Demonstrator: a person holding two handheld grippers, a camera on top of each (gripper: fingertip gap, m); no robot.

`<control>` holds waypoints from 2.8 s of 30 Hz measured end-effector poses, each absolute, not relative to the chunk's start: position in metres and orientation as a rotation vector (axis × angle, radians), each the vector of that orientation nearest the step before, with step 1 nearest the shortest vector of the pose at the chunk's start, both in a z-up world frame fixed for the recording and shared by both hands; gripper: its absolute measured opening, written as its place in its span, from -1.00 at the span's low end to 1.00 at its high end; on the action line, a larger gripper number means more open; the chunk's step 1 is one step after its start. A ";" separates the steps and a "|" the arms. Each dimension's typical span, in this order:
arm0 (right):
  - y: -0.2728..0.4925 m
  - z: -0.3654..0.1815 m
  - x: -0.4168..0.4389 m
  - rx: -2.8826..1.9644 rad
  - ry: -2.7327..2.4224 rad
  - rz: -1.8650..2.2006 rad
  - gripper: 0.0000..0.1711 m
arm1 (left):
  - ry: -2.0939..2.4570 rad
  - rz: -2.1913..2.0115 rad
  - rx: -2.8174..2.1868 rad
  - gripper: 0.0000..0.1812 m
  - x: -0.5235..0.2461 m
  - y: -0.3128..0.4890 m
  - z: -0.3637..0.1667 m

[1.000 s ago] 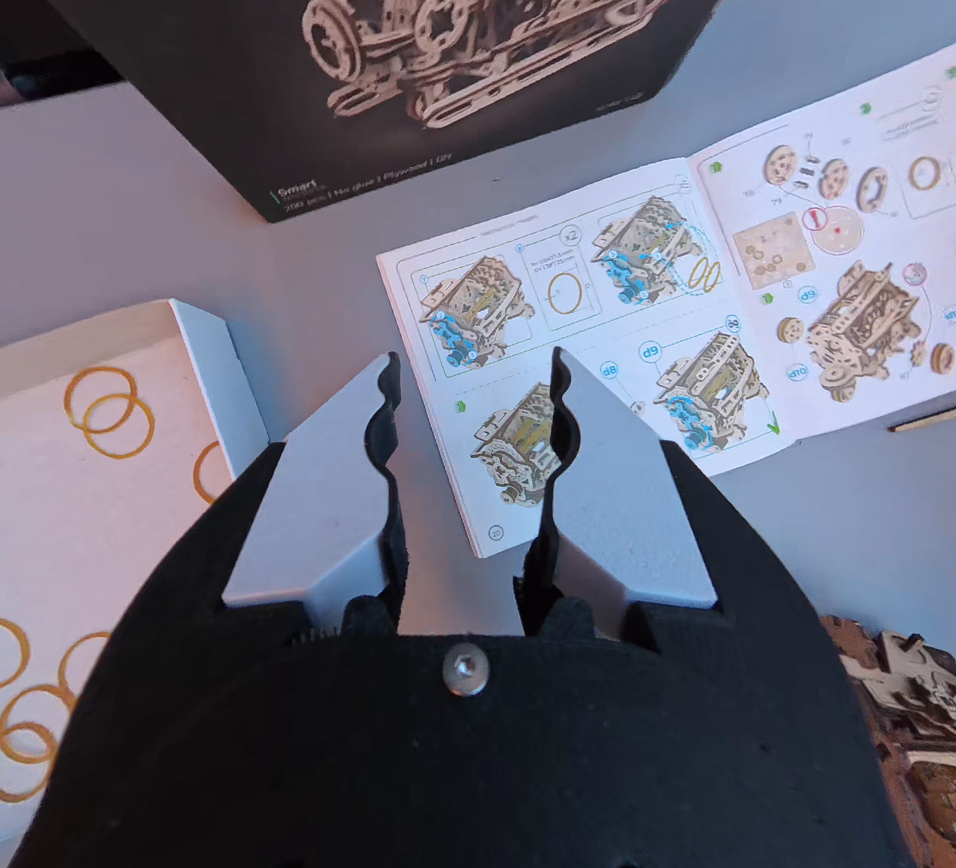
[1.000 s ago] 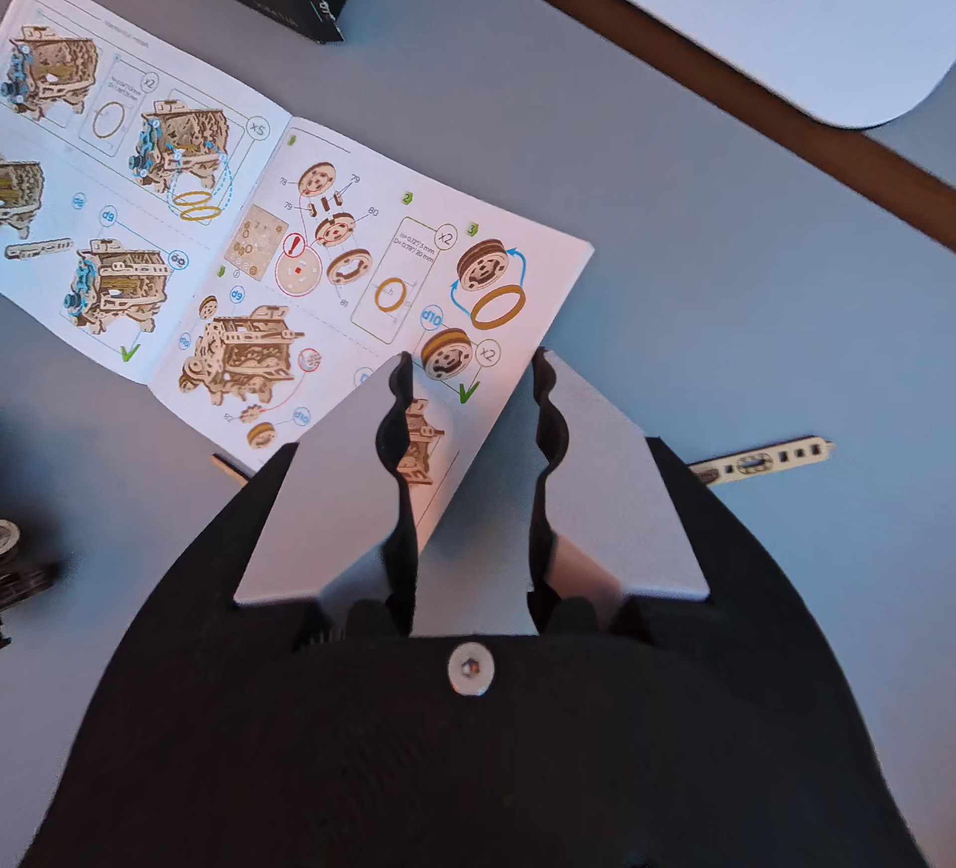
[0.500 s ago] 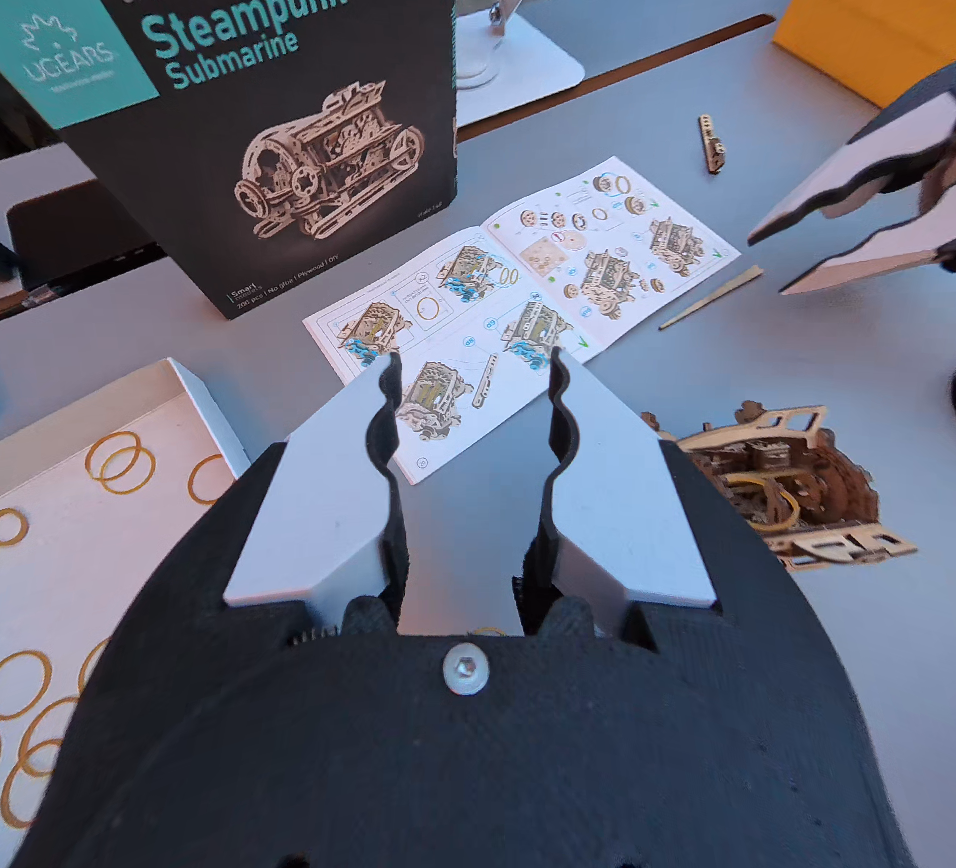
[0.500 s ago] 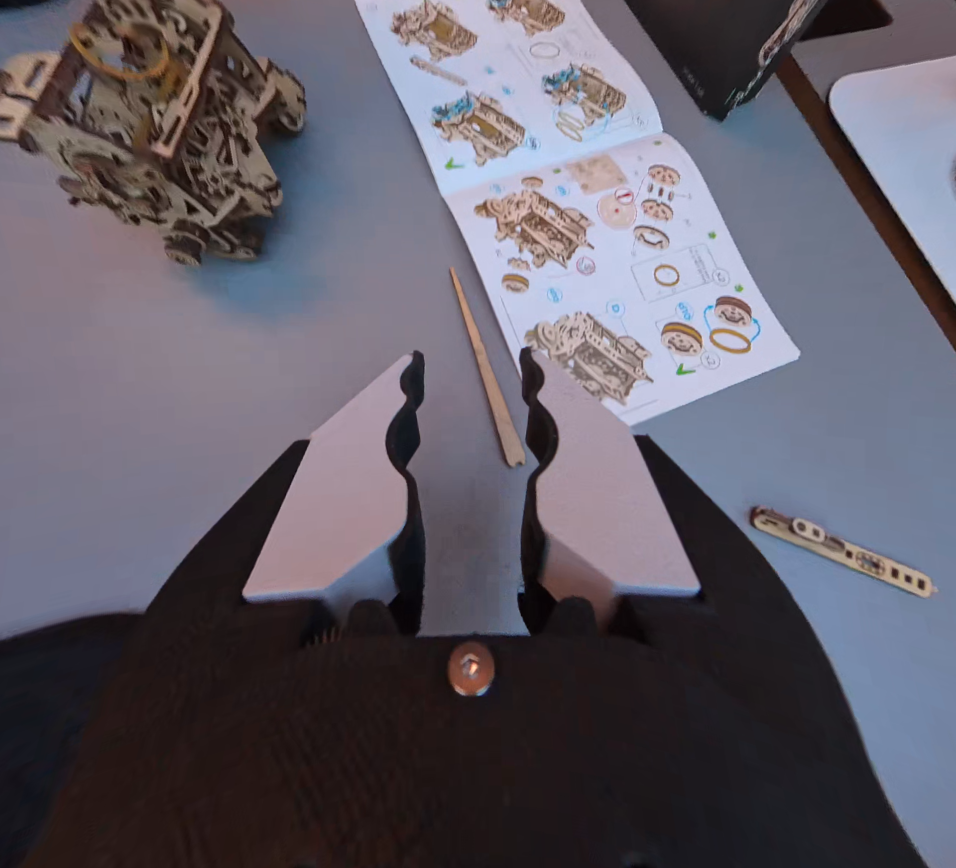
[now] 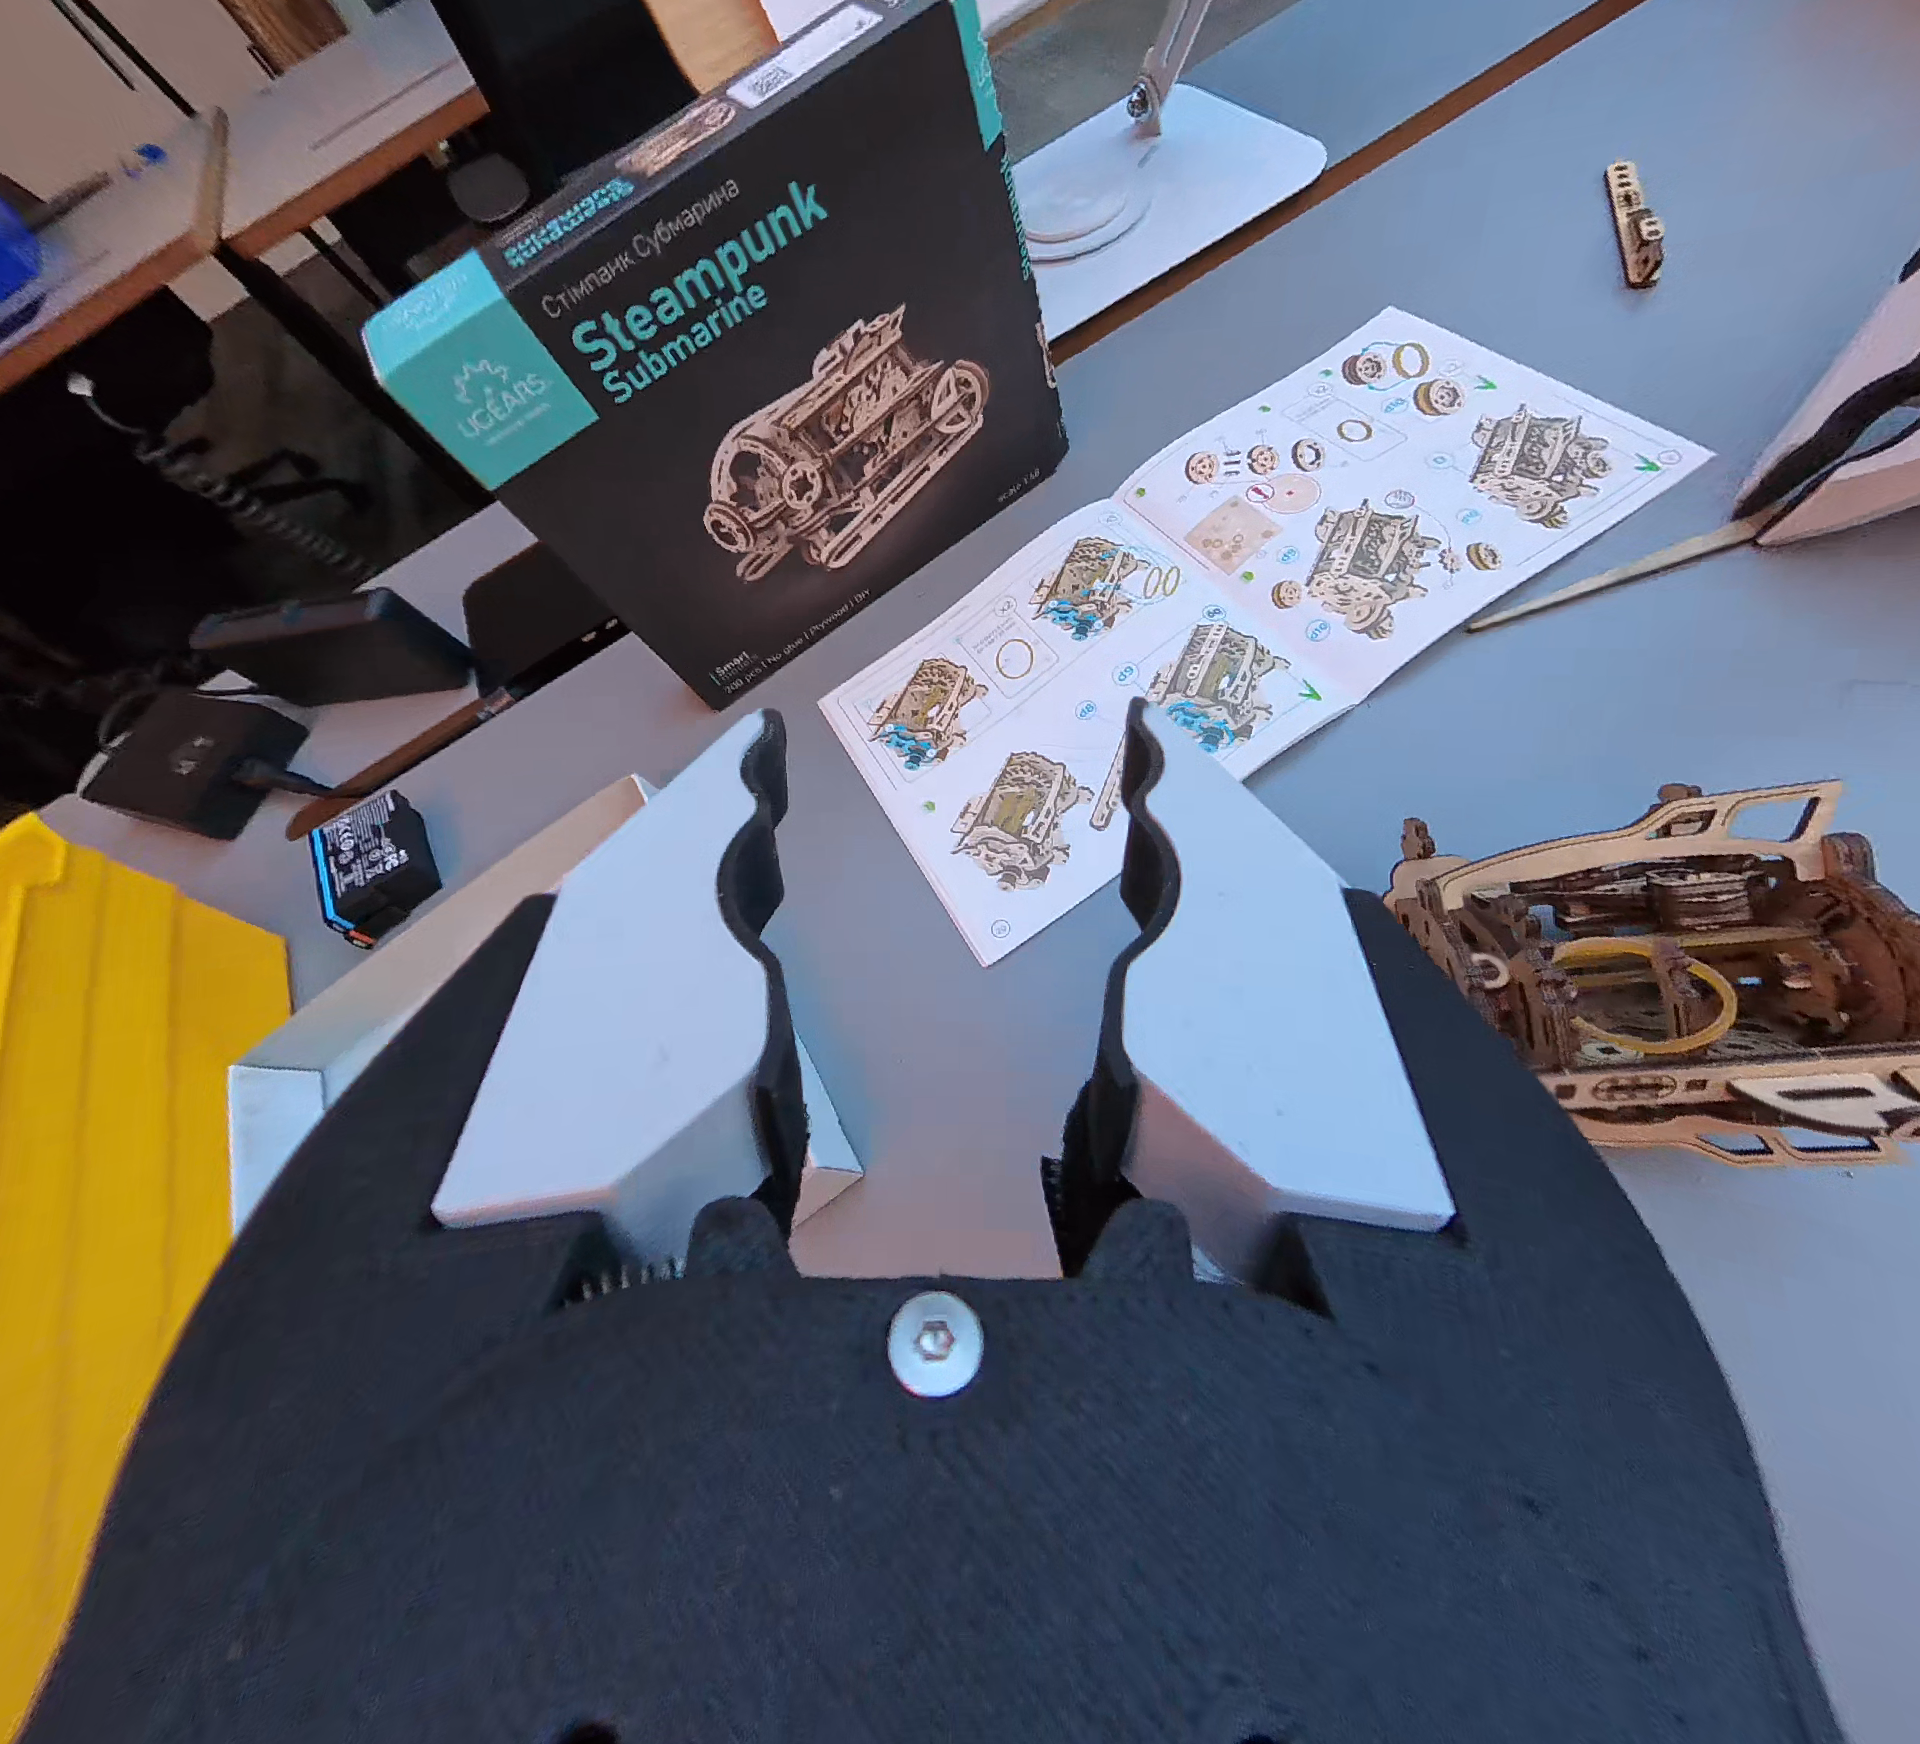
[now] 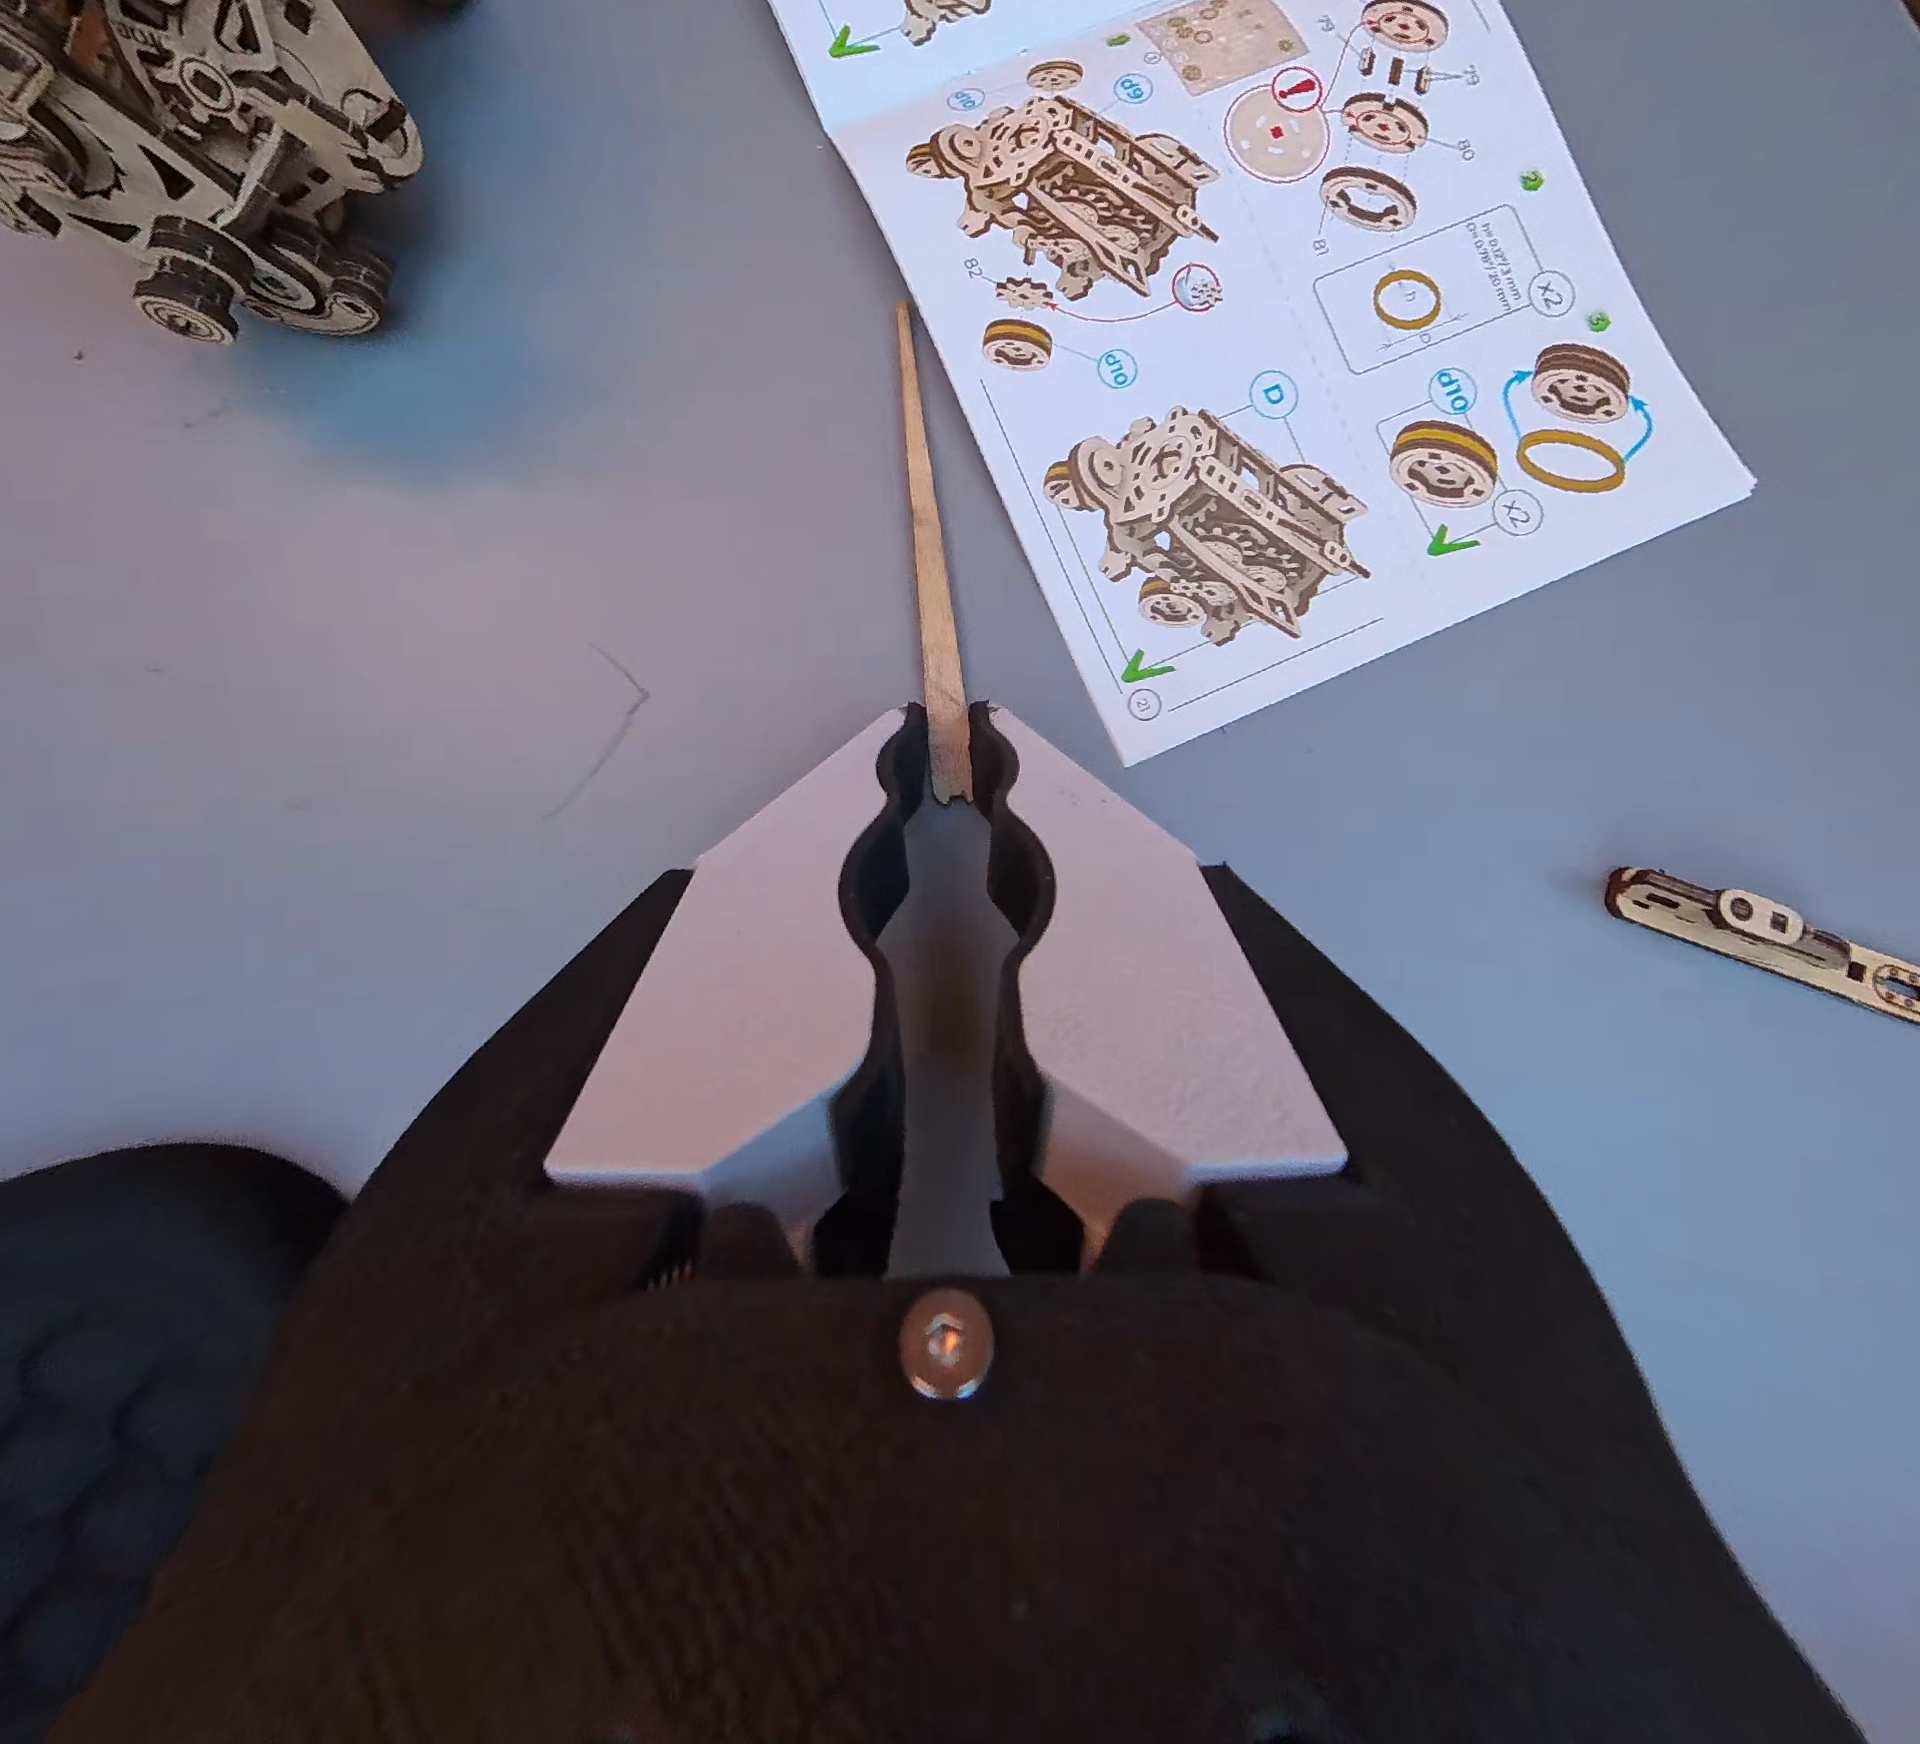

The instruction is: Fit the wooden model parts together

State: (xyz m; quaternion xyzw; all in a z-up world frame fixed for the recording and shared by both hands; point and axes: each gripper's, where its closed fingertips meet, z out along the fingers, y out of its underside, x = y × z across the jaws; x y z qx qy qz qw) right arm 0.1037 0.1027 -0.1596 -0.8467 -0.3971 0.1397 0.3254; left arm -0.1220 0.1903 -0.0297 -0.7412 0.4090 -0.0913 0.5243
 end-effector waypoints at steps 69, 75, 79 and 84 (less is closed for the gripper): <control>0.091 0.038 0.005 -1.301 -1.306 -0.476 -0.58 | 1.678 -1.329 -1.617 -1.00 -0.024 0.086 -0.003; 0.071 0.041 -0.011 -1.522 -0.943 0.782 -0.37 | 1.730 -1.245 -1.457 -1.00 -0.031 0.075 0.009; 0.071 0.021 -0.030 -1.545 -1.056 0.831 -0.77 | 1.801 -1.210 -1.450 -1.00 -0.030 0.066 0.008; 0.069 0.017 -0.039 -1.567 -1.121 0.805 -0.93 | 1.845 -1.192 -1.452 -1.00 -0.033 0.062 0.005</control>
